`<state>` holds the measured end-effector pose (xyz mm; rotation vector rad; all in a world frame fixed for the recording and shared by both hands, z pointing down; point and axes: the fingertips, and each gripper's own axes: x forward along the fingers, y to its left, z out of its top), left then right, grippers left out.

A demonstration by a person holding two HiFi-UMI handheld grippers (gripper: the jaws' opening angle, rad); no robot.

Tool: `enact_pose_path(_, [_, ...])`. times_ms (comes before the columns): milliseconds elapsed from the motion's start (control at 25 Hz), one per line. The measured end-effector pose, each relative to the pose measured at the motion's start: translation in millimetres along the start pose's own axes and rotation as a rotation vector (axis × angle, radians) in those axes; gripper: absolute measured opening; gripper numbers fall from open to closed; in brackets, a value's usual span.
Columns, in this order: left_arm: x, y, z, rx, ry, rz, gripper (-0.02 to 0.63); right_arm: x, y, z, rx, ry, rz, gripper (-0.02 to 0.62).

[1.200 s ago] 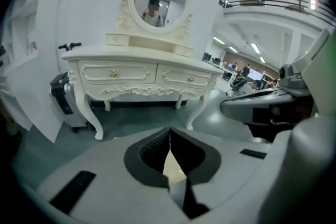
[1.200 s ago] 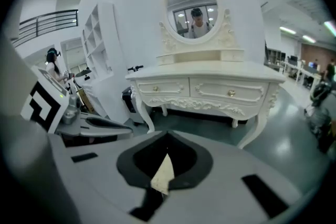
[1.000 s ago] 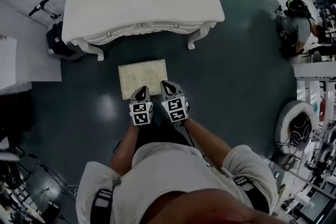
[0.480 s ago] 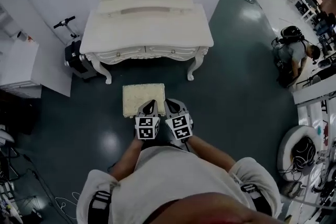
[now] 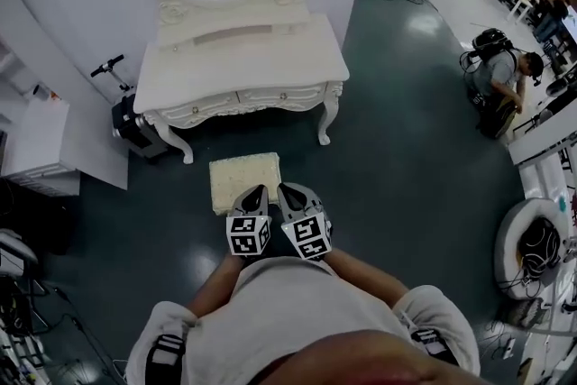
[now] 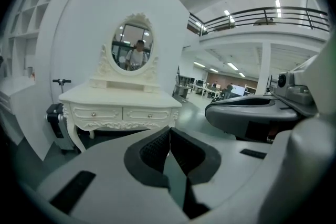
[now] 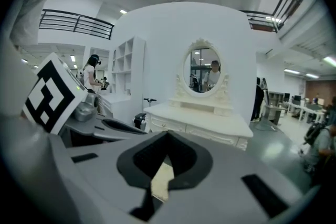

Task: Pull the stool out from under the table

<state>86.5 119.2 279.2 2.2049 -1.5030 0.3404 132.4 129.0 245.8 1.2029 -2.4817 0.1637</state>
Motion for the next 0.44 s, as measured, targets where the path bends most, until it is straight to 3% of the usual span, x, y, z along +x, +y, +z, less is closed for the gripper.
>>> enact_pose_path(240, [0, -10, -10, 0.008, 0.024, -0.012, 0.008, -13, -1, -4, 0.011, -0.008, -0.017, 0.014])
enact_pose_path(440, [5, -21, -12, 0.023, 0.021, -0.011, 0.008, -19, 4, -10, -0.007, -0.007, 0.019, 0.014])
